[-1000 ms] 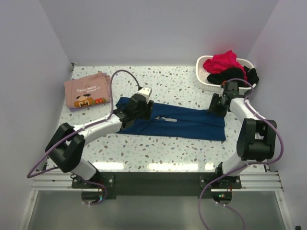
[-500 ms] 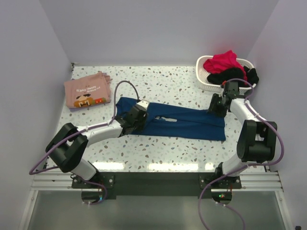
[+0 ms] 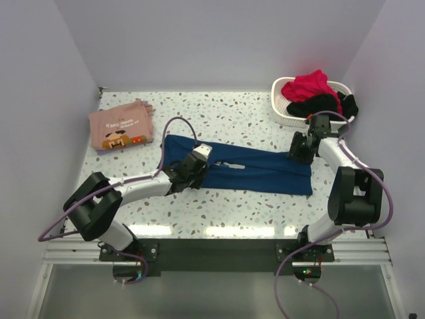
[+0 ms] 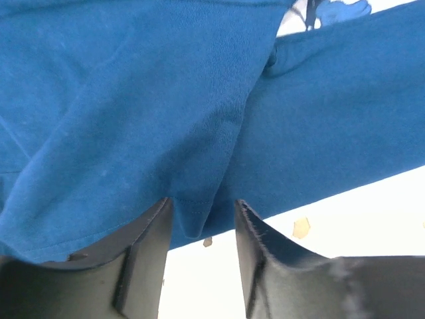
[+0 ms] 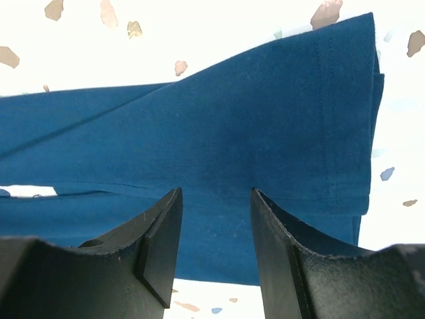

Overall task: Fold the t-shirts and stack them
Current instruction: Fold the tshirt

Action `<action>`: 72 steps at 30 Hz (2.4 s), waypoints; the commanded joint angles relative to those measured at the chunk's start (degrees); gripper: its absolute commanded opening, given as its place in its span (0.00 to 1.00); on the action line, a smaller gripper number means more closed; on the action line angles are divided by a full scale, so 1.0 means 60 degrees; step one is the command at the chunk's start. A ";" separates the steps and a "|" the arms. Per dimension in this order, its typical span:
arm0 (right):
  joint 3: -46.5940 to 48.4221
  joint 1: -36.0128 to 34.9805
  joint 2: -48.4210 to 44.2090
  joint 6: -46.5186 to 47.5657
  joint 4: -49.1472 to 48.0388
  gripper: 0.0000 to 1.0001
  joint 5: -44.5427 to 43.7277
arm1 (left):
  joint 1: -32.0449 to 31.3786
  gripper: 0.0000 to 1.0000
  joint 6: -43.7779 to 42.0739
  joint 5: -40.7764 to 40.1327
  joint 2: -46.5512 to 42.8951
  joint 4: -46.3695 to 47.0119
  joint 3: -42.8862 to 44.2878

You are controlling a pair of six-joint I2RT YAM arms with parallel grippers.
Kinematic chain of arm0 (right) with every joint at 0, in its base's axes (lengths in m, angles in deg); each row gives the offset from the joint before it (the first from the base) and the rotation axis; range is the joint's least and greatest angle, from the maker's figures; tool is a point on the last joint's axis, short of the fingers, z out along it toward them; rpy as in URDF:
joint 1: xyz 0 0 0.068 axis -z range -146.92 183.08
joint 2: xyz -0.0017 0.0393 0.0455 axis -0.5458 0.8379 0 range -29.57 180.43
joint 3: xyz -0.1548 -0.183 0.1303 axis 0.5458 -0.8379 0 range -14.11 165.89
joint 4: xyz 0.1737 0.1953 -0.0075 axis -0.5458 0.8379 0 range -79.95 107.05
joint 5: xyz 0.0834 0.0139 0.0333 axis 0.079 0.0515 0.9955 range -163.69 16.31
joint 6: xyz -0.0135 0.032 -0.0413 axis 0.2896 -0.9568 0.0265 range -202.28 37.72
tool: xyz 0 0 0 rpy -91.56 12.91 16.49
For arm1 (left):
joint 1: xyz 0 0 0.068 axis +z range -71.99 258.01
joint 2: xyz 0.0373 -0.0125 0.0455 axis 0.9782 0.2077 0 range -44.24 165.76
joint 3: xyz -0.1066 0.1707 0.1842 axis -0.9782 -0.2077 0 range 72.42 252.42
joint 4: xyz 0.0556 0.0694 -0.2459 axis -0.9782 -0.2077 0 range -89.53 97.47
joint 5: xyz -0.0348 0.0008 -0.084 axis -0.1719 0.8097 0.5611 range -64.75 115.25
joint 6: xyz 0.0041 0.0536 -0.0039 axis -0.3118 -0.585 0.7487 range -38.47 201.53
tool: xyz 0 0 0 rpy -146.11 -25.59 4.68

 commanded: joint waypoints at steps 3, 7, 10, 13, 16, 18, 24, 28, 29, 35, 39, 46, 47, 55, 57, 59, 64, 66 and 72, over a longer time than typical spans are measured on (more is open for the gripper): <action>-0.0011 0.0039 -0.0471 0.0179 0.0135 0.49 0.0096 | -0.0016 0.41 0.0172 -0.0230 0.0459 0.0389 0.0104; -0.0012 0.0025 -0.0558 0.0208 0.0193 0.49 0.0008 | -0.0016 0.36 0.0098 -0.0288 0.0694 0.0375 0.0279; -0.0011 0.0039 -0.0632 0.0237 0.0252 0.49 -0.0051 | -0.0016 0.25 0.0113 -0.0376 0.0593 0.0272 0.0353; -0.0011 0.0039 -0.0676 0.0252 0.0281 0.49 -0.0080 | -0.0002 0.11 -0.0004 -0.0391 0.0387 0.0228 0.0411; -0.0011 0.0039 -0.0690 0.0252 0.0267 0.49 -0.0022 | 0.0071 0.01 -0.0106 -0.0319 0.0371 0.0053 0.0616; -0.0011 0.0039 -0.0661 0.0266 0.0296 0.49 -0.0036 | 0.0144 0.00 -0.0136 -0.0114 0.0343 -0.0006 0.0748; 0.0018 0.0039 -0.0618 0.0296 0.0340 0.49 -0.0036 | 0.1387 0.00 -0.0238 0.2168 0.0079 -0.0036 0.0968; 0.0062 0.0025 -0.0471 0.0340 0.0355 0.49 0.0037 | 0.2822 0.03 -0.0472 0.4074 0.0312 -0.0035 0.1143; 0.0062 0.0025 -0.0456 0.0340 0.0355 0.49 0.0037 | 0.2970 0.11 -0.0545 0.4468 0.0415 -0.0210 0.1245; 0.0047 0.0025 -0.0485 0.0369 0.0355 0.49 0.0037 | 0.3879 0.20 -0.0707 0.4635 0.0957 -0.0533 0.1978; 0.0018 0.0039 -0.0456 0.0384 0.0355 0.49 0.0096 | 0.4041 0.32 -0.0736 0.3903 0.1089 -0.0782 0.2592; -0.0041 0.0025 -0.0441 0.0384 0.0296 0.49 0.0125 | 0.3954 0.38 -0.0473 0.2098 0.0712 -0.1092 0.2844; -0.0055 0.0025 -0.0442 0.0398 0.0282 0.49 0.0111 | 0.3866 0.38 -0.0415 0.2215 0.0535 -0.0960 0.2582; -0.0099 0.0039 -0.0412 0.0369 0.0237 0.49 0.0169 | 0.1362 0.41 0.0302 0.2624 0.0005 -0.1178 0.1628; -0.0114 0.0025 -0.0456 0.0369 0.0237 0.49 0.0169 | 0.1084 0.41 0.0727 0.2743 0.0035 -0.1076 0.1306; -0.0128 0.0025 -0.0471 0.0355 0.0223 0.49 0.0155 | 0.1053 0.42 0.0961 0.2905 0.0049 -0.0901 0.1058; -0.0129 0.0025 -0.0442 0.0369 0.0208 0.49 0.0228 | 0.1038 0.51 0.1226 0.2440 0.0313 -0.0972 0.0924; -0.0143 0.0025 -0.0471 0.0355 0.0223 0.49 0.0228 | 0.1038 0.57 0.1212 0.2086 0.0357 -0.0988 0.0880; -0.0143 0.0039 -0.0441 0.0369 0.0194 0.49 0.0242 | 0.1038 0.61 0.1007 0.1997 0.0912 -0.0695 0.0924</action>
